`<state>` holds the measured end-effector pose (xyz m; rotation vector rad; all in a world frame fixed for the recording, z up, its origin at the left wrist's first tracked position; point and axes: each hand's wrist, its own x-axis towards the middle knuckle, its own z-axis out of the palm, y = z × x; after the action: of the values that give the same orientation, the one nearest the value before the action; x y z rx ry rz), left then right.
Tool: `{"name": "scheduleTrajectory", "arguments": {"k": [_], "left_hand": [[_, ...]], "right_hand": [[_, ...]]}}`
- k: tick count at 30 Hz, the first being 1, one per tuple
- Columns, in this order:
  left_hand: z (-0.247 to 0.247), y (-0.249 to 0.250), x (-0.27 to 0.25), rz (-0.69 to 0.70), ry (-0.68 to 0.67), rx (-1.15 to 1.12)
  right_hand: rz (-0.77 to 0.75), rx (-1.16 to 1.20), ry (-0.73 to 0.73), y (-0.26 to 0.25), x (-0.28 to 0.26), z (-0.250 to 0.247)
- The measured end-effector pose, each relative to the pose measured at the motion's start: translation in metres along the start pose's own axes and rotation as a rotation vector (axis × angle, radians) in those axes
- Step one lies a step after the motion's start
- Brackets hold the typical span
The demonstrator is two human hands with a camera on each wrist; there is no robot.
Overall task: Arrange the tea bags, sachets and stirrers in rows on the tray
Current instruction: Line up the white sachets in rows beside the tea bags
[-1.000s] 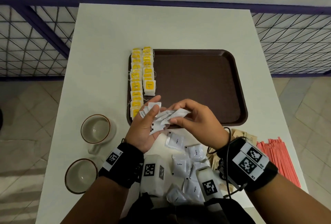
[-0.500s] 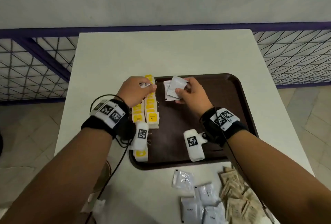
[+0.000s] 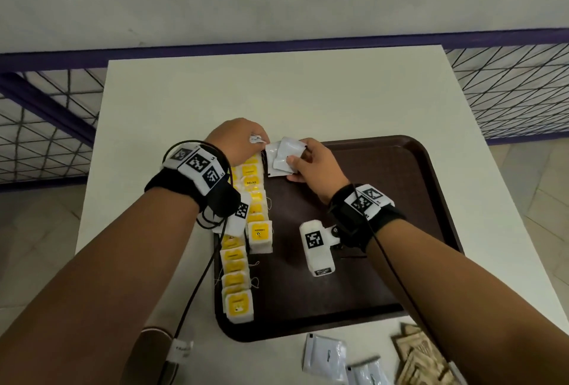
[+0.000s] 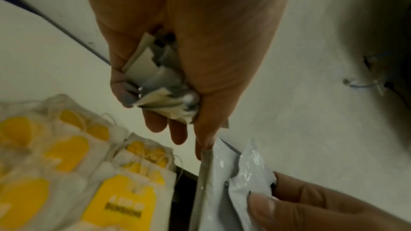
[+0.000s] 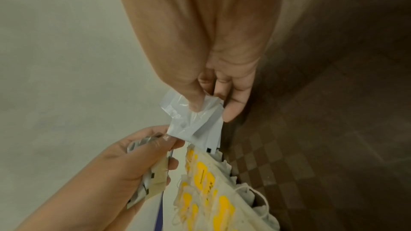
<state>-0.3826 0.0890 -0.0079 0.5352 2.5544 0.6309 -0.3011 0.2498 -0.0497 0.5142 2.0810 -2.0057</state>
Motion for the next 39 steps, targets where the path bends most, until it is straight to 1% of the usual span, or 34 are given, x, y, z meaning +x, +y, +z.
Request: {"name": "scheduleTrajectory", "arguments": {"k": [4, 9, 14, 16, 20, 23, 26, 28, 34, 39], "left_hand": [[0.0, 0.002, 0.006, 0.025, -0.008, 0.179], [0.006, 0.0, 0.012, 0.005, 0.048, 0.26], [0.009, 0.0, 0.013, -0.027, 0.055, 0.257], [0.009, -0.001, 0.014, -0.042, 0.061, 0.259], [0.006, -0.001, 0.017, -0.052, 0.042, 0.241], [0.007, -0.001, 0.018, -0.048, 0.027, 0.233], [0.009, -0.001, 0.018, -0.05, 0.023, 0.245], [0.01, -0.001, 0.018, -0.048, 0.023, 0.245], [0.009, -0.002, 0.019, -0.048, 0.017, 0.262], [0.008, -0.002, 0.019, -0.045, 0.009, 0.268]], "right_hand": [[-0.013, -0.108, 0.037, 0.0, 0.007, 0.001], [-0.092, -0.396, 0.14, 0.005, 0.011, 0.001], [-0.14, -0.618, 0.089, 0.002, 0.007, -0.003], [-0.157, -0.625, 0.103, 0.001, 0.006, -0.003], [-0.092, -0.439, 0.141, 0.005, 0.005, 0.001], [-0.073, -0.394, 0.163, 0.009, 0.005, 0.005], [-0.097, -0.417, 0.211, 0.011, 0.006, 0.007], [-0.118, -0.443, 0.216, 0.009, 0.007, 0.006], [-0.237, -0.623, 0.092, -0.005, 0.009, 0.0], [-0.269, -0.566, 0.127, -0.004, 0.01, -0.001]]}}
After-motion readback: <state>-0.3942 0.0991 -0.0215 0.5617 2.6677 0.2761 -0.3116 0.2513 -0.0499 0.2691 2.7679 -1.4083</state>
